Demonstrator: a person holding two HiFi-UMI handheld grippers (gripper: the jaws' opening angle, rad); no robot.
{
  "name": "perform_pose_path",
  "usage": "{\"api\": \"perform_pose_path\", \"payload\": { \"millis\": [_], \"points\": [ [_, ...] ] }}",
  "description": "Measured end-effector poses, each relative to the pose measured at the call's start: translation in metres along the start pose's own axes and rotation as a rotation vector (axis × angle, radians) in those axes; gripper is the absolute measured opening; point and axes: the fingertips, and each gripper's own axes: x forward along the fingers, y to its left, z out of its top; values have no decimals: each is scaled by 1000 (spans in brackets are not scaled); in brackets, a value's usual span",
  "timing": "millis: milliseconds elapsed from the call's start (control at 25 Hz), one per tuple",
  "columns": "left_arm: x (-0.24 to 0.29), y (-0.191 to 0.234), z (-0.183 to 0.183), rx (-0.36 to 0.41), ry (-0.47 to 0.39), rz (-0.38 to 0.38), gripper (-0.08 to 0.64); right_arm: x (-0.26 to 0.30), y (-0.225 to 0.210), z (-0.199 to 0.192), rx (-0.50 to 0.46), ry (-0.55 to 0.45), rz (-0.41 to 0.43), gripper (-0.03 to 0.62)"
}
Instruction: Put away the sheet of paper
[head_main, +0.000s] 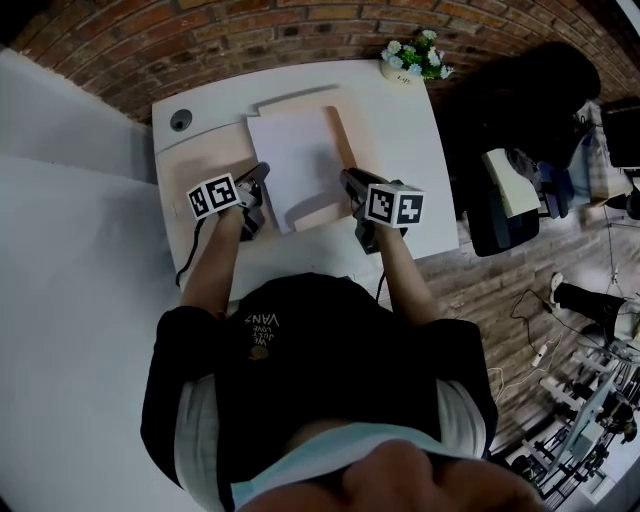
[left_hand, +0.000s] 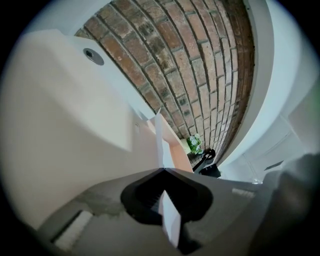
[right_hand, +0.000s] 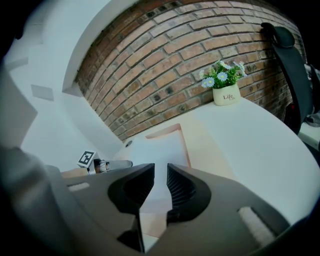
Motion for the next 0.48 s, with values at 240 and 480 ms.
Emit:
{"api": "perform_pose_path", "payload": {
  "millis": [240, 480],
  "points": [
    [5, -3, -2, -18, 0, -12, 0, 1, -1, 1, -2, 1, 11, 77],
    [13, -10, -6, 10, 15, -8, 0, 2, -1, 2, -2, -5, 21, 77]
  ]
}}
